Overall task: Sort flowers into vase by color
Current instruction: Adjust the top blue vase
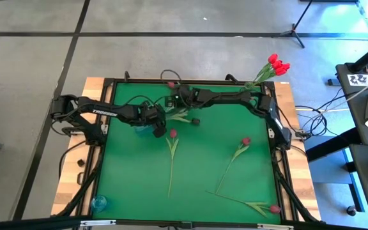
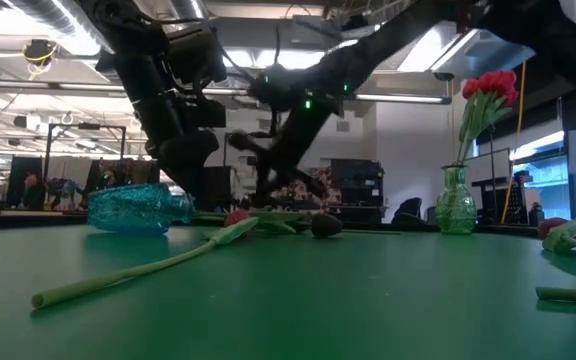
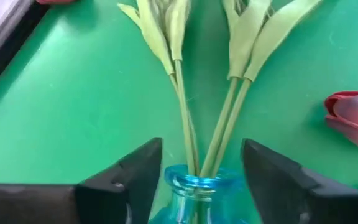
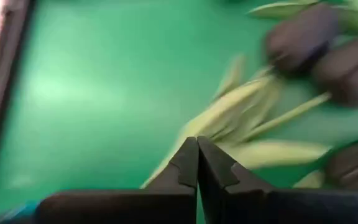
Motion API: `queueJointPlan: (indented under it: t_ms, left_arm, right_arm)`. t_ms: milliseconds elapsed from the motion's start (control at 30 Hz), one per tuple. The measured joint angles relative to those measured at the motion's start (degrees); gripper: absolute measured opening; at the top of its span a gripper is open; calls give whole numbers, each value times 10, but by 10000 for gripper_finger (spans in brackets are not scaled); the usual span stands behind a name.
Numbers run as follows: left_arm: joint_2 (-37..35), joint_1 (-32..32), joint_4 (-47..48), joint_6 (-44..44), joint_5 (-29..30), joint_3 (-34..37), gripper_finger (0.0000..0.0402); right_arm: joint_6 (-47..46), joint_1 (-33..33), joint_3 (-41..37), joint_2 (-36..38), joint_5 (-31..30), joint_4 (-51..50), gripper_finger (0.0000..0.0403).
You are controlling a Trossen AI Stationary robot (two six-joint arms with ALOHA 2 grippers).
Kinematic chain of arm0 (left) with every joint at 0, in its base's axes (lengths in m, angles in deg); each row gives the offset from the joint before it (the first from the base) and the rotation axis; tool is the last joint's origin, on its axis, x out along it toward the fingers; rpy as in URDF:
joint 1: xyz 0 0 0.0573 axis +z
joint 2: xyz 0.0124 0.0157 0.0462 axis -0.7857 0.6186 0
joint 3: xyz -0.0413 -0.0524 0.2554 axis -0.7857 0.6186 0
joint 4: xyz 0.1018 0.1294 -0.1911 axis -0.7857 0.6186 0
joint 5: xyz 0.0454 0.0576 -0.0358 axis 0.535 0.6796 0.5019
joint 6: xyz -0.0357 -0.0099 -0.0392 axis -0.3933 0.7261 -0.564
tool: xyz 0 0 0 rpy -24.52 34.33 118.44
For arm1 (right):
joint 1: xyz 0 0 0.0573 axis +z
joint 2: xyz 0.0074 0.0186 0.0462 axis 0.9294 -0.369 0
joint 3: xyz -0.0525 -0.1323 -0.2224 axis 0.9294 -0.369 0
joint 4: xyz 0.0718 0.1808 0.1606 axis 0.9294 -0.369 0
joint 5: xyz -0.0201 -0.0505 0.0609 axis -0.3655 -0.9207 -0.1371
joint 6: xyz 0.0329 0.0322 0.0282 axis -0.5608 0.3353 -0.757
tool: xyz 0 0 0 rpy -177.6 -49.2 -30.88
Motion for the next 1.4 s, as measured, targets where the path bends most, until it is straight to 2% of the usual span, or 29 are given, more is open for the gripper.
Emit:
queueJointPlan:
  t_ms: [200, 300, 400, 533, 633, 800, 967, 1133, 1300, 1400]
  left_arm:
    - [0, 0, 0, -6, 0, 0, 215]
    - [0, 0, 0, -6, 0, 0, 215]
    - [0, 0, 0, -5, 0, 0, 215]
    - [0, 0, -8, 8, 3, 0, 215]
    - [0, 0, -17, 9, 9, 0, 215]
    - [0, 0, -27, 9, 12, 0, 215]
    - [0, -2, -28, 15, 13, 0, 215]
    - [0, -18, -31, 64, 18, 0, 215]
    - [0, -26, -44, 73, 25, 0, 215]
    - [0, -26, -44, 69, 29, 0, 215]
  right_arm:
    - [-44, -2, 1, -15, -43, 23, 0]
    - [-99, -2, -4, -47, -26, 33, 0]
    - [-99, 4, -1, -55, -2, 84, 0]
    - [-114, 6, -3, -58, 68, 86, 0]
    - [-111, 5, -3, -47, 89, 91, 0]
    - [-114, -3, -2, -16, 31, 86, 0]
    - [-128, -11, -1, -24, -28, 101, 0]
    - [-149, -3, -3, -63, 16, 104, 0]
    - [-149, 6, -2, -71, 93, 133, 0]
    - [-146, 5, -3, -62, 98, 114, 0]
